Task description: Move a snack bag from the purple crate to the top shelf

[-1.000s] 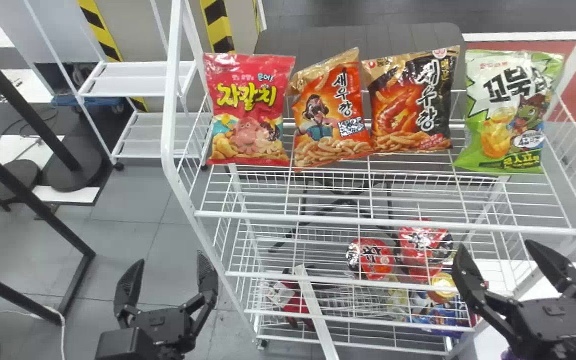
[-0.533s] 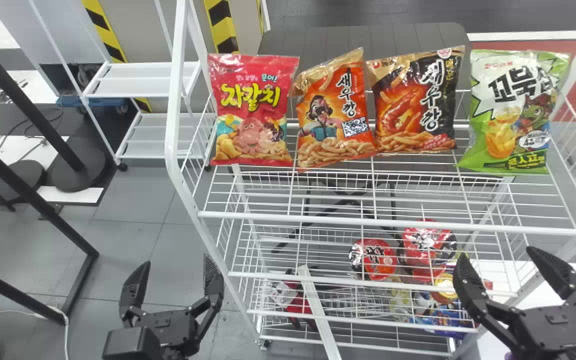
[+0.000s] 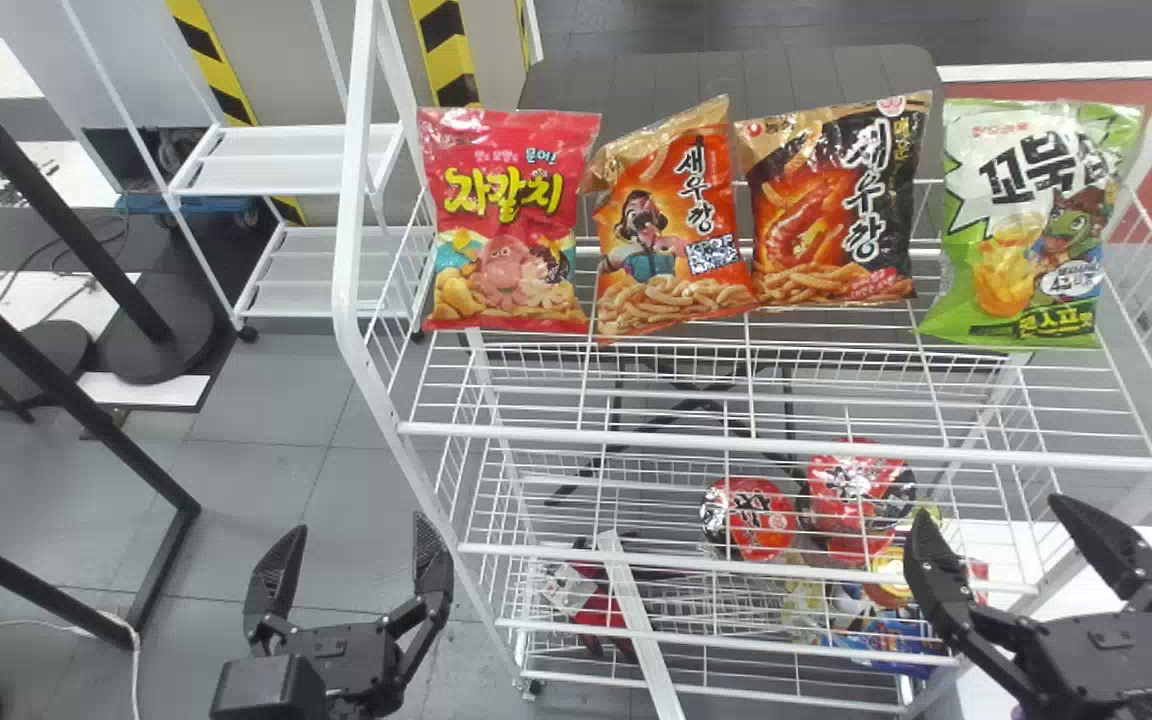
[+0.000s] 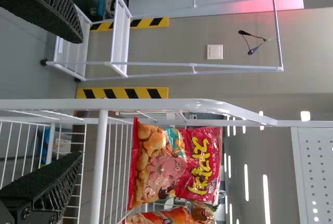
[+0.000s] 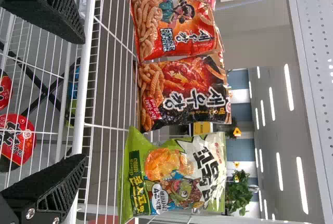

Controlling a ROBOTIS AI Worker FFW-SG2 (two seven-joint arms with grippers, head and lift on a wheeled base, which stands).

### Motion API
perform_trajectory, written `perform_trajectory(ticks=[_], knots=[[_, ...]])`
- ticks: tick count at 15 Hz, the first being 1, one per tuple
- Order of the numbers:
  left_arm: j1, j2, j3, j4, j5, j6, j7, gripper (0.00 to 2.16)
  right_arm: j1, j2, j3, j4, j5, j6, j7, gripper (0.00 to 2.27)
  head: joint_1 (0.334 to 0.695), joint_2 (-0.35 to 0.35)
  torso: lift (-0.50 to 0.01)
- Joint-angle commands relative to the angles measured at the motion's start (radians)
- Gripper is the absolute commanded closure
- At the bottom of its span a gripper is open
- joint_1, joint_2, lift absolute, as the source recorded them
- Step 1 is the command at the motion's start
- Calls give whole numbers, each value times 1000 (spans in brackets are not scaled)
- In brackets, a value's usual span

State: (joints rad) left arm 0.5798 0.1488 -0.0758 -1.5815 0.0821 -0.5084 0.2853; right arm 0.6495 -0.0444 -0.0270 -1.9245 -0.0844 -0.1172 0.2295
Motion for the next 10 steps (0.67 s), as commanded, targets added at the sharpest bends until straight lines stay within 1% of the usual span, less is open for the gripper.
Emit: perform_trajectory(ticks=[1, 10], knots=[[0, 0, 1, -3, -1, -5, 0, 16, -1, -3, 6, 2, 0, 0, 1, 19, 695, 132, 2], [-2, -5, 1, 3, -1, -14, 6, 16, -5, -5, 19, 15, 17, 0, 7, 16, 695, 146, 2]])
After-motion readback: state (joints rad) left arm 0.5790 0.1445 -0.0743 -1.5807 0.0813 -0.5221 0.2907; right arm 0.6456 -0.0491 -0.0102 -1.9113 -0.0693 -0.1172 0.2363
